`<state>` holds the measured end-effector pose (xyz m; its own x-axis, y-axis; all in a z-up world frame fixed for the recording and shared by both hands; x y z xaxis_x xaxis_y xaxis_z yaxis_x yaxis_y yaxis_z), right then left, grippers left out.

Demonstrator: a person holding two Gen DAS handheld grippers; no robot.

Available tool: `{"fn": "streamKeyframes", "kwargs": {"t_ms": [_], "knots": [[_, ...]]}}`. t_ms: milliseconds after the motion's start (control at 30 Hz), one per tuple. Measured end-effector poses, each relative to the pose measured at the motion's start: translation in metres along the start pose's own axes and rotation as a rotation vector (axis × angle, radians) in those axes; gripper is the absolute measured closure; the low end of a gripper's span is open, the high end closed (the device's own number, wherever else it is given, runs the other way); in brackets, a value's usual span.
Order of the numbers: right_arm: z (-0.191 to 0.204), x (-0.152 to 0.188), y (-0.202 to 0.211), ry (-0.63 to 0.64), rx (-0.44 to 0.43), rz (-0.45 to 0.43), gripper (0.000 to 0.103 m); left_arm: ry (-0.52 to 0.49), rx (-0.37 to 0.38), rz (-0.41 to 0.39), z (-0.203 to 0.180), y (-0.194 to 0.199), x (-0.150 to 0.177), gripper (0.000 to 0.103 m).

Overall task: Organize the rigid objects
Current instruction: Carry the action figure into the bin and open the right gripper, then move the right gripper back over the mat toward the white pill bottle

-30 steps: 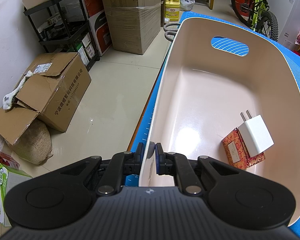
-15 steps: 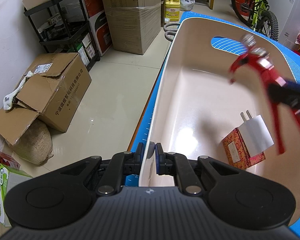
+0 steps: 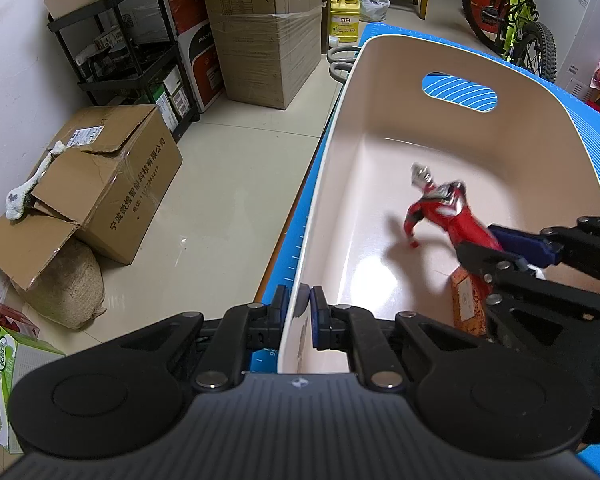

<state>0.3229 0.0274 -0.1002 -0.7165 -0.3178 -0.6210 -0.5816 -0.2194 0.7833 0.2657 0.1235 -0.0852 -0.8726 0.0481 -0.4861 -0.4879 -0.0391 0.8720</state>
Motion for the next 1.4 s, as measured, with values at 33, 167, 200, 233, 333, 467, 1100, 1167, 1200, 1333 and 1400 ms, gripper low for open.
{"fn": "streamKeyframes", "kwargs": {"t_ms": [33, 167, 200, 233, 333, 467, 1100, 1167, 1200, 1333, 1400], "knots": [[0.001, 0.001, -0.002, 0.002, 0.003, 0.013, 0.076, -0.001, -0.002, 0.000, 0.000, 0.000, 0.000, 0.090], [-0.006, 0.004, 0.000, -0.019, 0.006, 0.023, 0.073, 0.000, 0.000, -0.002, 0.001, 0.000, 0.000, 0.090], [-0.008, 0.003, 0.003, -0.032, 0.008, 0.010, 0.067, -0.001, -0.003, 0.000, -0.001, 0.000, 0.000, 0.090], [-0.010, 0.003, 0.005, -0.039, 0.012, 0.002, 0.061, -0.001, -0.004, 0.001, -0.002, 0.000, 0.000, 0.090], [-0.019, 0.001, 0.016, -0.060, 0.023, -0.027, 0.049, 0.000, -0.003, 0.001, -0.003, 0.000, -0.001, 0.090], [-0.035, -0.001, 0.032, -0.096, 0.042, -0.065, 0.043, 0.000, -0.003, 0.001, -0.003, 0.001, -0.001, 0.090], [-0.147, 0.030, 0.091, -0.236, 0.202, -0.126, 0.035, -0.005, -0.010, 0.000, -0.004, 0.000, -0.001, 0.089], [-0.159, 0.039, 0.092, -0.253, 0.223, -0.114, 0.035, -0.004, -0.010, 0.000, -0.004, 0.000, -0.001, 0.089], [-0.165, 0.044, 0.092, -0.265, 0.230, -0.108, 0.035, -0.005, -0.010, 0.000, -0.004, 0.000, -0.001, 0.089], [-0.188, 0.063, 0.090, -0.329, 0.250, -0.079, 0.035, -0.005, -0.010, 0.000, -0.004, 0.000, -0.001, 0.089], [-0.197, 0.072, 0.087, -0.353, 0.261, -0.063, 0.034, -0.005, -0.010, 0.000, -0.004, 0.000, -0.001, 0.089]]}}
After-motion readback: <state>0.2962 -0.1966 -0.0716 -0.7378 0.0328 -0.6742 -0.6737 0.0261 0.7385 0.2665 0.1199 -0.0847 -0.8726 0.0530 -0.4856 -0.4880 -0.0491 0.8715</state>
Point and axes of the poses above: each gripper's, at about its wrist camera, not at the fingertips, and y roughly against the way its jaws point, z to its left, x to its underside, the point moved 9 cm from there along -y, roughly the way its jaws point, and after that the axes turned 1 degree about -x, right-handed, at the moved point
